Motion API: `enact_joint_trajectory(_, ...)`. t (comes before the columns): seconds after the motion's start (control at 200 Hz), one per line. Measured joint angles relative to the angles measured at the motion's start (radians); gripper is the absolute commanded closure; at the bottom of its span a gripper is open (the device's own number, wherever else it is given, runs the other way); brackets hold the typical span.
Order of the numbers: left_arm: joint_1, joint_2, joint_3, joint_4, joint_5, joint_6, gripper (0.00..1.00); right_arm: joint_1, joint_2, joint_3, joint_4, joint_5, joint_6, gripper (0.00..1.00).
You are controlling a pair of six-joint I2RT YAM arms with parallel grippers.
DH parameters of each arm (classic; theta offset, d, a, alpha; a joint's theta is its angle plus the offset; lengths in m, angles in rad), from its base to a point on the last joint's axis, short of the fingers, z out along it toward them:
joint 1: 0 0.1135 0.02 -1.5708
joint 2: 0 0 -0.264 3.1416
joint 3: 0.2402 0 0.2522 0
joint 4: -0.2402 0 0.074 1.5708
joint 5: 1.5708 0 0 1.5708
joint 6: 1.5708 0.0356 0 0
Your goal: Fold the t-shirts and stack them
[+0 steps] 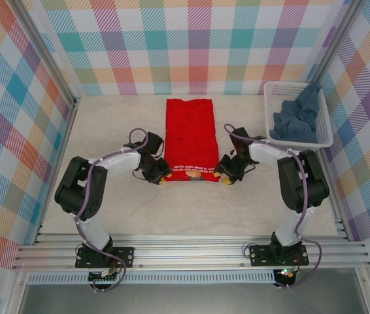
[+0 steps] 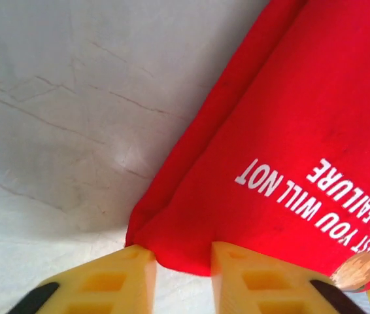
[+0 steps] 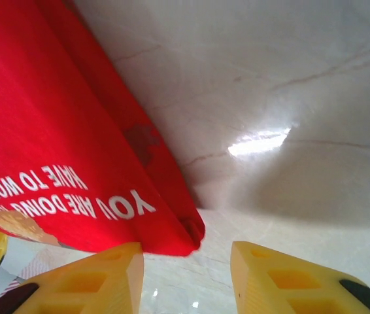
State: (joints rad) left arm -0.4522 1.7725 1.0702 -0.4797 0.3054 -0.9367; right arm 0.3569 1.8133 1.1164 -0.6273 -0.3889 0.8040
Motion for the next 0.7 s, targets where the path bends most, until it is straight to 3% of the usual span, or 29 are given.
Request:
enact_joint_trajectory(0.235,-0.003,0.043,0.021,0.012,0.0,0.002,0.93,0.026,0.086,0.063,0.008,-0.006,0.011,0.67)
enact_joint_trajectory(0.33,-0.004,0.05,0.032,0.013,0.0,0.007,1.0,0.039,0.108,0.086,0.005,-0.006,0.025,0.8)
enact_joint_trajectory(0.415,-0.004,0.051,0.034,0.014,-0.004,0.01,1.0,0.047,0.126,0.11,0.007,-0.005,0.033,0.95)
enact_joint_trajectory(0.47,-0.004,0.05,0.034,0.012,-0.008,0.012,1.0,0.05,0.128,0.116,0.004,0.002,0.031,1.0)
enact_joint_trajectory(0.7,-0.012,-0.024,0.011,-0.031,-0.039,0.051,1.0,0.062,0.093,0.107,-0.025,0.043,0.006,1.0)
